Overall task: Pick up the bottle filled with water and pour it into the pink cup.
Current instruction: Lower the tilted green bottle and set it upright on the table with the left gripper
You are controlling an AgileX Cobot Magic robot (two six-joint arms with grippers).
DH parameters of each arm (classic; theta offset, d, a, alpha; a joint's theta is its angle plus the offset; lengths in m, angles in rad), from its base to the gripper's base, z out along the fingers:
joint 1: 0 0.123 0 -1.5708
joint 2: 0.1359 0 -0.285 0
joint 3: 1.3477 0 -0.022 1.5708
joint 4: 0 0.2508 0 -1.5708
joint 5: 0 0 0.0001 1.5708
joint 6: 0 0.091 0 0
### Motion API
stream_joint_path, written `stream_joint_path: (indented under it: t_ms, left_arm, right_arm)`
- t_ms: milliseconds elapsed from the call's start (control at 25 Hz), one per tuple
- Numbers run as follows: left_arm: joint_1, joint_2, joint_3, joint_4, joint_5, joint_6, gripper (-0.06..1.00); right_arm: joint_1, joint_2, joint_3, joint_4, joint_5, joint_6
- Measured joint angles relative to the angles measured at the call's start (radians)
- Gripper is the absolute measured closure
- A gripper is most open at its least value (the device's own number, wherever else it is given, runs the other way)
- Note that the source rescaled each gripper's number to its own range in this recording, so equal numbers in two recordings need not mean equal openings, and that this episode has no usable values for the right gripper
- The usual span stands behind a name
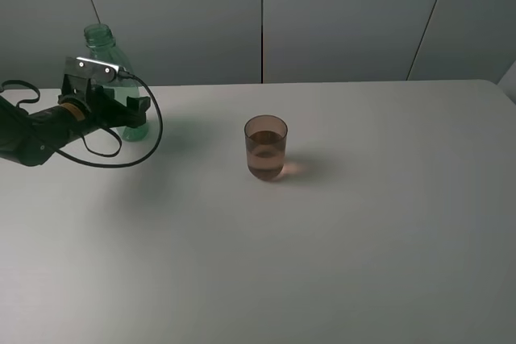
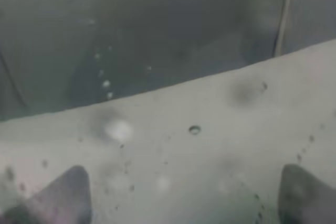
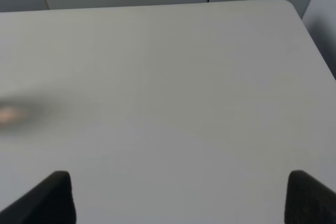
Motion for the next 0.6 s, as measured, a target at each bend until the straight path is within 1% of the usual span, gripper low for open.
stream_joint_path:
  t_ms: [40,80,240,400,600]
  left_arm:
    - [0.0,0.0,0.0,-0.001,0.008,0.0,-0.03]
    - [0.0,0.0,0.0,-0.001,0.012,0.0,-0.04]
    - [0.0,-0.007,0.0,-0.002,0.053,0.0,-0.05]
    - [0.0,-0.054,0.014,-0.002,0.146,0.0,-0.05]
    - [0.0,-0.135,0.083,-0.01,0.257,-0.002,-0.05]
  right_arm:
    - [0.0,0.0,0.0,0.0,0.0,0.0]
    - [0.0,0.0,0.0,0.0,0.0,0.0]
    - [0.0,0.0,0.0,0.0,0.0,0.0]
    - [0.0,0.0,0.0,0.0,0.0,0.0]
    - [0.0,0.0,0.0,0.0,0.0,0.0]
